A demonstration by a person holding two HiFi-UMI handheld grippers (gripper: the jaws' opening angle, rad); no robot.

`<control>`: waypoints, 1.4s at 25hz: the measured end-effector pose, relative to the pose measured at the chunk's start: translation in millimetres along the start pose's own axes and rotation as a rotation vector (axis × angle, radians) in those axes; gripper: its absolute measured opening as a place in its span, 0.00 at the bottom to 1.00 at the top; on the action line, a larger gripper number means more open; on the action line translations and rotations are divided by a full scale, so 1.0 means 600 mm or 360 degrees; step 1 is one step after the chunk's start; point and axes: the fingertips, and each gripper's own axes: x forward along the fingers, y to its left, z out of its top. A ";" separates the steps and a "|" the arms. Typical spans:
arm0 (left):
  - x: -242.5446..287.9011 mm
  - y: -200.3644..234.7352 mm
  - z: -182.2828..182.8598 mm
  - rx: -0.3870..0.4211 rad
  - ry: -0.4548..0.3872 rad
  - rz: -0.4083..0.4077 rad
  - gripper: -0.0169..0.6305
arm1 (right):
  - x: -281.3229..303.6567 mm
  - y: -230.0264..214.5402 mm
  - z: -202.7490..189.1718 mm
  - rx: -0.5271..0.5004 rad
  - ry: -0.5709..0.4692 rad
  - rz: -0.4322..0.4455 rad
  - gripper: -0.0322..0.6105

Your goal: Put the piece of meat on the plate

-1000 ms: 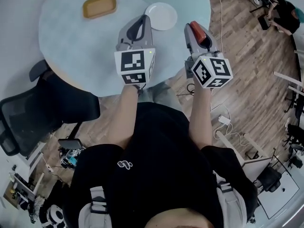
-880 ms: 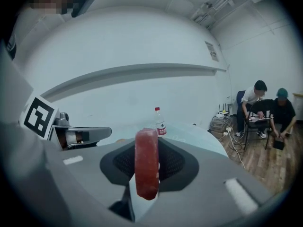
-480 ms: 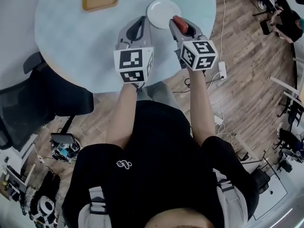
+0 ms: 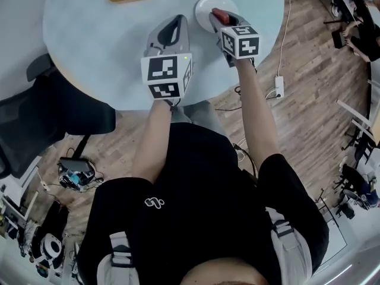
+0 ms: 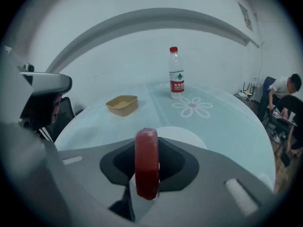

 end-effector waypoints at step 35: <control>-0.010 -0.022 0.063 -0.0099 -0.0139 -0.0115 0.02 | -0.115 -0.042 0.089 0.0492 -0.0585 -0.0048 0.15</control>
